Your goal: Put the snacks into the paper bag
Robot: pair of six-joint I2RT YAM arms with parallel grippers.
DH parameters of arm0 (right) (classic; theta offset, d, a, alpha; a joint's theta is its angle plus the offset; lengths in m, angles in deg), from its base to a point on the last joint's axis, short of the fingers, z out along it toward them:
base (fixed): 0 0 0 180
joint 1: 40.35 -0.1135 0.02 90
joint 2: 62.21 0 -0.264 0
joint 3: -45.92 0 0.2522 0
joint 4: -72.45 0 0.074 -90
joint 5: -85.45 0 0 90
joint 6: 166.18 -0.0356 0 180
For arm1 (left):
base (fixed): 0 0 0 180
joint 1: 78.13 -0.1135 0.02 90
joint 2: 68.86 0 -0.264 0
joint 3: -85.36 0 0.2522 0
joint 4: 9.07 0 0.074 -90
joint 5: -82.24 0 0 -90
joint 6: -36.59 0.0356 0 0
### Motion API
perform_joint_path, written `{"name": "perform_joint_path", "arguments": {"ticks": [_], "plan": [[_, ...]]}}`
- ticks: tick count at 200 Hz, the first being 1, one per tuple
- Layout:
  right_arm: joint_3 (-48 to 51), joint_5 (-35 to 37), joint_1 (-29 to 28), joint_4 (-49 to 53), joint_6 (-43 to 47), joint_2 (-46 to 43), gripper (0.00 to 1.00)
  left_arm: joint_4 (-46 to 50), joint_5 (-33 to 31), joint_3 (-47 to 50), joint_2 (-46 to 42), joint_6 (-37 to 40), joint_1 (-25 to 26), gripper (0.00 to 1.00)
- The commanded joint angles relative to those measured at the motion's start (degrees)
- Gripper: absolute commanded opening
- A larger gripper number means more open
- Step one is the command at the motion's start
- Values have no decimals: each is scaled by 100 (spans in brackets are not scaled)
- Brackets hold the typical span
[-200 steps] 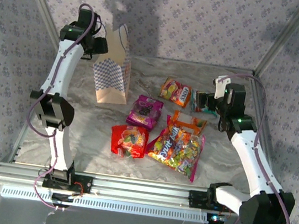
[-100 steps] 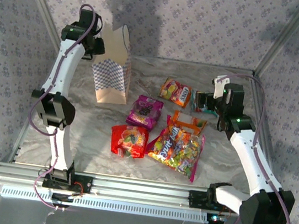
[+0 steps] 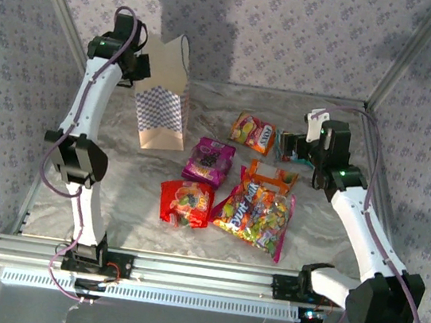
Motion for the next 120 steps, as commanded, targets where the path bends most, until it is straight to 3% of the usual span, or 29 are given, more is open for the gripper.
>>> {"name": "perform_joint_path", "arguments": {"ticks": [1, 24, 120], "plan": [[-28, 70, -63, 152, -91, -86, 100, 116, 190, 138, -424, 119, -7, 0], [-21, 95, -91, 200, -98, -116, 100, 190, 441, 297, -595, 168, -53, 0], [-1, 191, -283, 390, -175, -293, 100, 54, 453, 2086, -1880, 389, -96, 0]]}}
